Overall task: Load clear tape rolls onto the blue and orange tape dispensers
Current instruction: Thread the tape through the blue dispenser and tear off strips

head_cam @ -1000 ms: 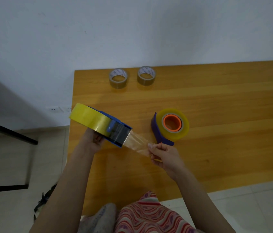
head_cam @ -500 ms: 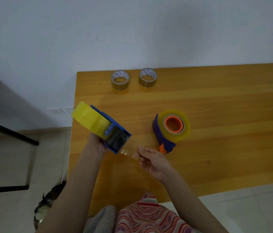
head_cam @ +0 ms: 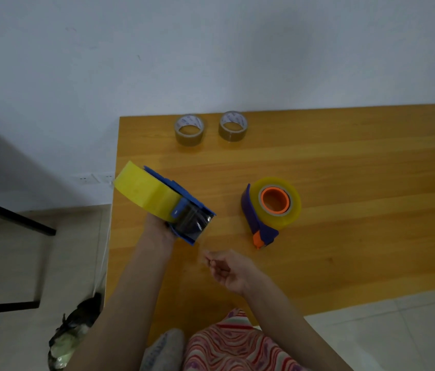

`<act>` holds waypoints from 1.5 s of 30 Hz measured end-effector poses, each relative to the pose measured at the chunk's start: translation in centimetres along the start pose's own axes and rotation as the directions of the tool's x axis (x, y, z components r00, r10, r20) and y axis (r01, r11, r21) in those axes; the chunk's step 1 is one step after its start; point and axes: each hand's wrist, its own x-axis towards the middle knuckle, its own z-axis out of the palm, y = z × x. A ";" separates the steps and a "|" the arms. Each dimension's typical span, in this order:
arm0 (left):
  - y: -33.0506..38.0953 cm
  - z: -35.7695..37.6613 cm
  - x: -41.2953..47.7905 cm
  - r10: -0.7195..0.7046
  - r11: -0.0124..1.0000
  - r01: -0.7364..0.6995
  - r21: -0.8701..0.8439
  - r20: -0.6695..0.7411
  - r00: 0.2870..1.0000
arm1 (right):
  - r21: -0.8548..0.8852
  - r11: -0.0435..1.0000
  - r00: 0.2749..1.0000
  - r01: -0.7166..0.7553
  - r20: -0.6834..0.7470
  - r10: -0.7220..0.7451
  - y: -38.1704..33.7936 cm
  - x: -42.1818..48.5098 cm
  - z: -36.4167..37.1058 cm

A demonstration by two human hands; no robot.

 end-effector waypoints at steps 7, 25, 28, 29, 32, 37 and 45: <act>2.5 1.9 -0.5 0.091 0.994 -0.073 -0.080 0.258 0.962 | -0.180 0.982 0.996 0.047 -0.065 -0.059 0.4 0.0 -0.2; 3.5 -4.1 3.1 0.095 0.951 -0.073 0.300 -0.059 0.994 | -0.239 0.659 0.619 0.713 -0.226 -0.752 -5.2 -2.4 -2.6; 3.5 -4.6 4.0 0.101 0.888 -0.058 0.456 -0.070 0.992 | -0.244 0.655 0.617 0.715 -0.223 -0.755 -5.3 -2.4 -2.6; 3.6 -4.4 4.2 0.115 0.866 -0.065 0.497 -0.070 0.991 | -0.250 0.654 0.618 0.714 -0.213 -0.757 -5.3 -2.4 -2.6; 3.7 -3.9 5.1 0.166 0.785 -0.090 0.613 -0.068 0.984 | -0.263 0.655 0.628 0.708 -0.189 -0.755 -5.0 -2.3 -2.2; 3.4 -3.5 5.5 0.296 0.587 -0.144 0.797 -0.046 0.954 | -0.263 0.672 0.647 0.692 -0.185 -0.739 -4.6 -2.1 -2.2; 3.4 -3.8 5.4 0.480 0.279 -0.307 0.910 0.145 0.865 | -0.258 0.696 0.675 0.670 -0.179 -0.716 -3.7 -1.9 -2.3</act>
